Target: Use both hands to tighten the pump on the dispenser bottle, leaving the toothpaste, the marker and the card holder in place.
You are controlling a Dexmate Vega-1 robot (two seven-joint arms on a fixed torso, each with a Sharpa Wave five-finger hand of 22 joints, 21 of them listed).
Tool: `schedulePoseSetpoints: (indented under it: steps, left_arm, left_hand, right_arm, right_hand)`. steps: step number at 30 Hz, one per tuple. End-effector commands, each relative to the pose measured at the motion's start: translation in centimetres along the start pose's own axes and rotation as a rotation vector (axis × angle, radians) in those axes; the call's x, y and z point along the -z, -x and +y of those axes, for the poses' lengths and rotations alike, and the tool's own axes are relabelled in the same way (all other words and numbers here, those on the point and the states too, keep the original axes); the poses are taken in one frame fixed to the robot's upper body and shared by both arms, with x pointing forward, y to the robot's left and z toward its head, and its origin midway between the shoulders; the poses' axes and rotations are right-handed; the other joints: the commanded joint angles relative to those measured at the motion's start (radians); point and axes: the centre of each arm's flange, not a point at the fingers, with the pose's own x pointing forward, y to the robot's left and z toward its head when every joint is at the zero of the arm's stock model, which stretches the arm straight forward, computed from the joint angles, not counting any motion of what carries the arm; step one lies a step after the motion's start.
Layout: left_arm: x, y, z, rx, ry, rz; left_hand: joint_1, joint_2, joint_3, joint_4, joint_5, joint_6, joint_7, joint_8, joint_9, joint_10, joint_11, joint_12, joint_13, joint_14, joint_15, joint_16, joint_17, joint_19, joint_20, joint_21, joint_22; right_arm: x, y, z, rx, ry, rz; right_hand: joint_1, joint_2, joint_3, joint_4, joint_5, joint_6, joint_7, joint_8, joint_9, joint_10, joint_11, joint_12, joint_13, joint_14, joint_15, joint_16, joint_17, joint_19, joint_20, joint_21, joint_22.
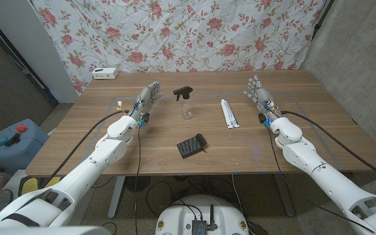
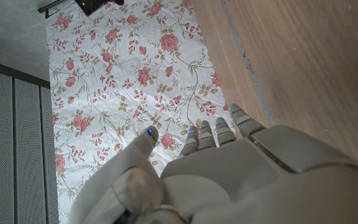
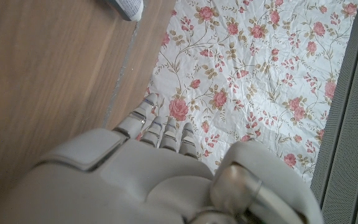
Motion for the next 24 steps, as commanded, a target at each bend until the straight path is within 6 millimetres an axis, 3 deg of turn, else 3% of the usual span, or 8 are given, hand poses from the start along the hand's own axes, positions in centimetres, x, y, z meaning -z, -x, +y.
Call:
schedulePoseSetpoints:
  steps: [1,7,24]
  left_arm:
    - [-0.6,1.1,0.9,0.016,-0.059,-0.036]
    - [-1.1,1.7,1.1,0.039,-0.089,-0.048]
    - [-2.1,3.0,1.3,0.113,-0.177,-0.046]
  left_hand:
    - [0.015,-0.008,0.002,-0.012,0.0,0.001,-0.01,0.004,0.003,-0.002,-0.01,0.0,0.002,0.004,-0.005,0.003,0.002,0.011,0.0,-0.003,0.004]
    - [0.02,-0.022,-0.003,-0.026,-0.002,0.002,-0.018,0.004,0.003,0.0,-0.022,-0.001,0.002,0.006,-0.013,0.003,0.002,0.015,-0.007,-0.008,0.004]
    - [0.054,-0.116,-0.036,-0.104,0.002,-0.012,-0.04,0.003,0.003,-0.01,-0.049,-0.008,0.002,-0.006,-0.046,0.001,0.004,0.019,-0.023,-0.033,0.003]
  right_arm:
    - [0.4,0.3,0.7,0.02,0.002,-0.006]
    - [0.5,0.8,1.0,0.034,-0.009,-0.014]
    - [1.1,1.2,1.5,0.057,-0.024,-0.025]
  right_hand:
    - [0.001,-0.001,0.007,0.001,0.004,0.007,0.0,0.004,0.001,0.017,0.001,0.006,0.004,0.002,-0.016,0.005,0.002,0.007,-0.042,0.004,0.005]
    - [0.0,-0.001,0.008,0.001,0.004,0.008,0.003,0.004,0.001,0.02,0.002,0.007,0.004,0.004,-0.016,0.005,0.002,0.007,-0.043,0.004,0.005]
    - [-0.004,0.0,0.012,0.002,0.004,0.015,0.007,0.006,0.001,0.028,0.006,0.008,0.004,0.009,-0.018,0.007,0.002,0.011,-0.047,0.005,0.005]
